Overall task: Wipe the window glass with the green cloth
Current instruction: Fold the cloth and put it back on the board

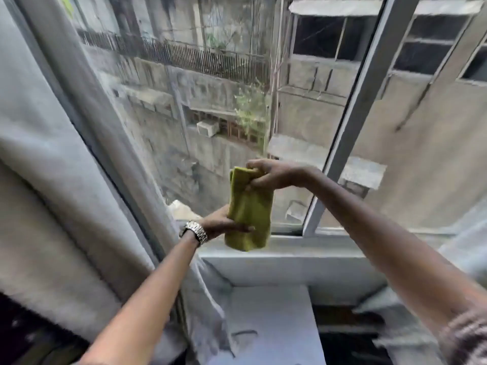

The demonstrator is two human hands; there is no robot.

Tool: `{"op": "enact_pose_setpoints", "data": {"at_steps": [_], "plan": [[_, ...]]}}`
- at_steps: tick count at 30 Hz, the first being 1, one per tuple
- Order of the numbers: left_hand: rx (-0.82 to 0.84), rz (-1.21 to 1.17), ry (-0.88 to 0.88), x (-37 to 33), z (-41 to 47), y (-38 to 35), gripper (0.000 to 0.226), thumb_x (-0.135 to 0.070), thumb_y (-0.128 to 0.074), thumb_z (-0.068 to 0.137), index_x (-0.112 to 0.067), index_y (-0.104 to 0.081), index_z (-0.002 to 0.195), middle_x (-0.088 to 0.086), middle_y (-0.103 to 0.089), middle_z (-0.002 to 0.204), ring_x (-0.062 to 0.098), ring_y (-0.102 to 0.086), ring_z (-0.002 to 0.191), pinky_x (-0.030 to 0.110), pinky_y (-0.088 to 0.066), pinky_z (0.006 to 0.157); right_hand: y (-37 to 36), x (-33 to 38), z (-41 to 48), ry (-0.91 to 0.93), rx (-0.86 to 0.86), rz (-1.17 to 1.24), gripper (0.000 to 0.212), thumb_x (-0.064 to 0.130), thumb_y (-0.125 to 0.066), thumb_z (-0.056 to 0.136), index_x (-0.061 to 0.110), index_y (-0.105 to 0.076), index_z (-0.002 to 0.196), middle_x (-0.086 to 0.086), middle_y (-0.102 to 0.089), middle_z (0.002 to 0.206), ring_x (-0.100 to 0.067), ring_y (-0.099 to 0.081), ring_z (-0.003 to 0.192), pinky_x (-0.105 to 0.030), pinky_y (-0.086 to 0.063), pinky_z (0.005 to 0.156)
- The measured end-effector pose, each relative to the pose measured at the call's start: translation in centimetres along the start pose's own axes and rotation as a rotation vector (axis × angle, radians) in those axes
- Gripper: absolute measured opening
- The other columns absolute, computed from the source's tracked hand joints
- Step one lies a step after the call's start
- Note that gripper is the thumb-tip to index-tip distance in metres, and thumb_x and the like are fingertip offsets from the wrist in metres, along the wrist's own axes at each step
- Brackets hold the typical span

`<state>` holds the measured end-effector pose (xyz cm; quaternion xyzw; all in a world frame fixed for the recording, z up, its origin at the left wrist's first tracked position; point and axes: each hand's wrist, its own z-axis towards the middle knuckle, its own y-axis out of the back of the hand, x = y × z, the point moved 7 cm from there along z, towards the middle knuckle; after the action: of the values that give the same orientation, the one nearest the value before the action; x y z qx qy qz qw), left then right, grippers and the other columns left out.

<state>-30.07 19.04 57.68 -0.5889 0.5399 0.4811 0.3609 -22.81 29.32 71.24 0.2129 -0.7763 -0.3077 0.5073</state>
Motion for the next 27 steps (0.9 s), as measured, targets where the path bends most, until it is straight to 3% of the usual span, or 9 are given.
{"op": "enact_pose_setpoints", "data": {"at_steps": [3,5,10,14,16,18,20,24,27], "plan": [[0.142,-0.03,0.268,12.2,-0.7,-5.2,0.04,0.001,-0.081,0.077,-0.013,-0.07,0.113,-0.001,-0.079,0.105,0.014,-0.074,0.097,0.027,-0.065,0.084,-8.4,-11.3,-0.3,-0.179,0.063,0.225,0.019,0.006,-0.068,0.097,0.012,-0.055,0.108,-0.008,-0.058,0.101,-0.019,-0.057,0.096,-0.035,-0.051,0.078],[0.17,-0.075,0.409,20.5,-1.2,-8.4,0.032,0.003,-0.079,0.082,-0.009,-0.07,0.111,0.001,-0.079,0.098,0.013,-0.075,0.085,0.026,-0.065,0.074,-15.4,-19.6,-0.7,-0.315,0.096,0.361,0.026,0.001,-0.069,0.095,0.009,-0.059,0.118,-0.008,-0.064,0.107,-0.019,-0.061,0.099,-0.035,-0.053,0.082],[0.017,-0.174,0.693,39.9,-3.5,-15.4,0.028,-0.008,-0.082,0.083,-0.016,-0.072,0.107,-0.009,-0.078,0.084,0.007,-0.071,0.075,0.02,-0.059,0.061,-34.7,-37.7,-4.5,-0.636,0.11,0.604,0.034,-0.007,-0.069,0.091,-0.003,-0.064,0.124,-0.011,-0.067,0.109,-0.021,-0.062,0.099,-0.039,-0.052,0.09],[-0.113,-0.266,0.858,53.0,-5.7,-21.6,0.02,-0.002,-0.081,0.082,-0.015,-0.067,0.088,0.0,-0.068,0.077,0.009,-0.064,0.068,0.021,-0.054,0.059,-48.4,-47.9,-8.6,-0.835,0.145,0.683,0.037,-0.011,-0.064,0.09,0.0,-0.065,0.126,-0.001,-0.071,0.091,-0.011,-0.066,0.079,-0.016,-0.057,0.066],[-0.228,-0.317,0.935,58.3,-6.3,-24.1,0.024,0.007,-0.078,0.081,-0.012,-0.064,0.087,0.006,-0.067,0.084,0.018,-0.066,0.083,0.029,-0.058,0.07,-53.9,-51.8,-10.2,-0.912,0.139,0.702,0.037,-0.012,-0.061,0.09,0.0,-0.065,0.125,-0.001,-0.07,0.088,-0.01,-0.064,0.075,-0.013,-0.054,0.059],[-0.356,-0.338,0.999,62.2,-6.7,-25.8,0.029,0.014,-0.075,0.081,0.003,-0.064,0.106,0.02,-0.07,0.109,0.031,-0.065,0.11,0.047,-0.057,0.099,-58.2,-54.7,-11.6,-0.985,0.128,0.696,0.032,-0.012,-0.06,0.091,-0.001,-0.065,0.12,-0.009,-0.069,0.096,-0.015,-0.062,0.079,-0.02,-0.052,0.063],[-0.427,-0.312,1.062,65.5,-6.5,-27.2,0.046,0.014,-0.075,0.081,0.014,-0.058,0.124,0.029,-0.065,0.13,0.04,-0.063,0.124,0.055,-0.049,0.113,-61.7,-57.0,-12.6,-1.032,0.118,0.676,0.029,-0.009,-0.06,0.092,-0.001,-0.065,0.119,-0.013,-0.067,0.103,-0.023,-0.062,0.088,-0.029,-0.051,0.07],[-0.524,-0.139,1.106,68.0,-6.0,-28.3,0.051,-0.011,-0.087,0.078,0.003,-0.066,0.123,0.019,-0.071,0.125,0.034,-0.068,0.117,0.045,-0.055,0.106,-64.0,-59.0,-13.4,-1.033,0.049,0.493,0.03,0.003,-0.063,0.091,0.005,-0.066,0.121,-0.015,-0.069,0.107,-0.026,-0.06,0.096,-0.032,-0.043,0.077],[-0.527,0.065,1.098,66.6,-5.4,-27.8,0.05,-0.029,-0.086,0.079,-0.007,-0.068,0.121,0.017,-0.072,0.12,0.037,-0.066,0.114,0.038,-0.054,0.095,-63.1,-58.5,-13.1,-0.984,0.031,0.318,0.029,0.009,-0.068,0.091,0.001,-0.064,0.118,-0.022,-0.07,0.114,-0.038,-0.063,0.106,-0.038,-0.044,0.078]]}}
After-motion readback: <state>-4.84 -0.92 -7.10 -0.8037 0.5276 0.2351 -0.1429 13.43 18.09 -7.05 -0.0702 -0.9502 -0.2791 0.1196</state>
